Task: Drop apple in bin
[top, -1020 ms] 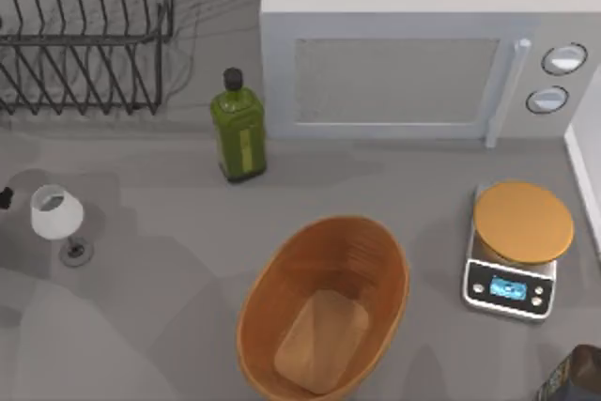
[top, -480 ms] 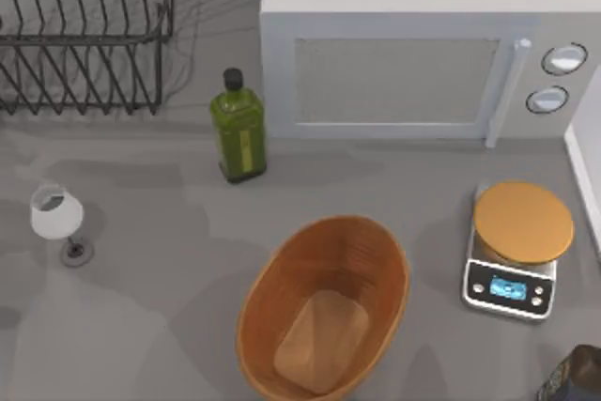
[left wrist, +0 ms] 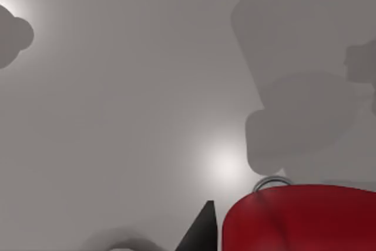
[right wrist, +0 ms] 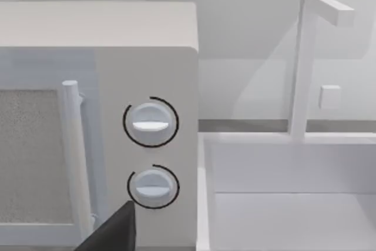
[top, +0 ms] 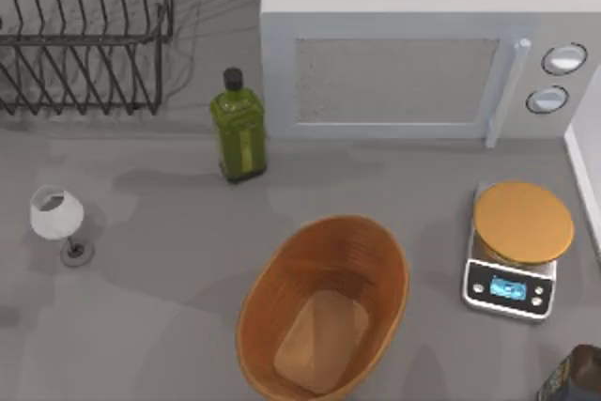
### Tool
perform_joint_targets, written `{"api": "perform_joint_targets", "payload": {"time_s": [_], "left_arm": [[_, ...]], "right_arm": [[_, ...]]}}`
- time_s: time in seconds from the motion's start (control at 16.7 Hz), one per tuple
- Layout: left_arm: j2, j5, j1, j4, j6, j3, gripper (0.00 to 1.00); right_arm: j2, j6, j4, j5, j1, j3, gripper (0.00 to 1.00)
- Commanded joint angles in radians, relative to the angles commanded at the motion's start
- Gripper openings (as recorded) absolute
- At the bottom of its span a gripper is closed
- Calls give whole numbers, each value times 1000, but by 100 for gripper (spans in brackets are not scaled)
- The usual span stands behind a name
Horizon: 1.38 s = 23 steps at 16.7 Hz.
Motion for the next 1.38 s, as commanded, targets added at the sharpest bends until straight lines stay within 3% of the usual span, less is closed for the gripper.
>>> {"api": "perform_joint_targets", "payload": {"time_s": [0.24, 0.42, 0.6, 1.02, 1.2, 1.38], "left_arm": [[5, -7, -31, 1, 8, 2, 0], [10, -28, -160, -6, 34, 20, 0], [22, -57, -384, -20, 73, 40, 0], [27, -122, -1026, -43, 157, 45, 0], [20, -138, -1181, -44, 179, 41, 0], [17, -144, -1242, -45, 189, 40, 0]], "right_arm": [[0, 0, 0, 0, 0, 0, 100], [0, 0, 0, 0, 0, 0, 100], [0, 0, 0, 0, 0, 0, 100], [0, 0, 0, 0, 0, 0, 100], [0, 0, 0, 0, 0, 0, 100], [0, 0, 0, 0, 0, 0, 100]]}}
